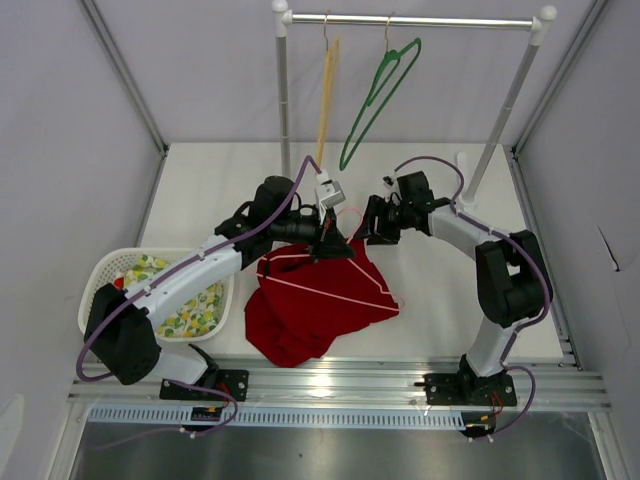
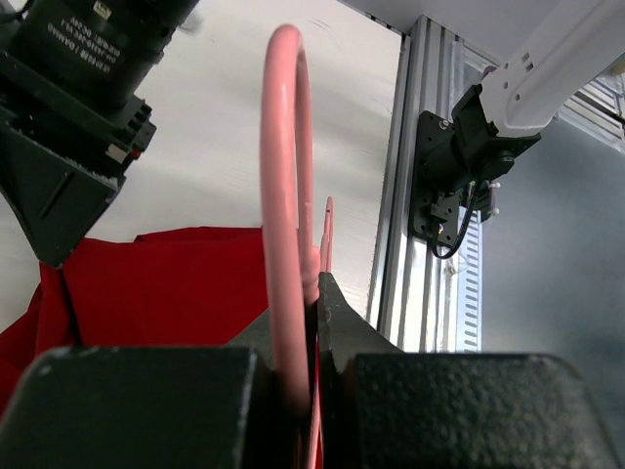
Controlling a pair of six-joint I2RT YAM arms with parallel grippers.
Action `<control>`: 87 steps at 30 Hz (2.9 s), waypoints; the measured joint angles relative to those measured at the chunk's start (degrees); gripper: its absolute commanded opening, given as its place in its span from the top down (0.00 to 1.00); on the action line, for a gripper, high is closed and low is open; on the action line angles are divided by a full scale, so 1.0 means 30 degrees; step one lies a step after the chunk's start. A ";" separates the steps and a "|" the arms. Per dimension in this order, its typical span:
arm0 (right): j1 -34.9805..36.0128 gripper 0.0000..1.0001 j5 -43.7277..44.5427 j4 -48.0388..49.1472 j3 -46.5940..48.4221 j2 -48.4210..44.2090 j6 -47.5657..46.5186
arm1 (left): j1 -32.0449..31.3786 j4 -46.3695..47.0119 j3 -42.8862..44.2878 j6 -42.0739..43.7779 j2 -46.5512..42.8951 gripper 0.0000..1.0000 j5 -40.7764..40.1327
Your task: Place the skirt on the hanger
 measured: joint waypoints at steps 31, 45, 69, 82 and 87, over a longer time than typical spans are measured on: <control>-0.2047 1.00 0.3796 -0.4845 0.6040 -0.4153 -0.1712 | 0.1275 0.1515 0.2907 -0.1377 -0.1202 1.00 -0.3308; -0.1945 1.00 0.5530 -0.3665 -0.1887 -0.9595 -0.0408 | 0.2157 0.4495 -0.1792 -0.4619 -0.4677 1.00 -0.4962; -0.1297 0.84 0.7096 -0.0036 -1.1256 -1.4047 0.2098 | 0.1661 0.6273 -0.6149 -0.4663 -0.7431 1.00 -0.9326; 0.2718 0.48 1.0593 -0.1486 -1.1635 -1.5533 0.2943 | -0.1800 0.5931 -0.9063 -0.4444 -0.7643 1.00 -1.0397; 0.4211 0.51 1.2029 -0.2557 -1.1606 -1.5606 0.3417 | -0.1916 0.6207 -0.9296 -0.4597 -0.7643 1.00 -1.0710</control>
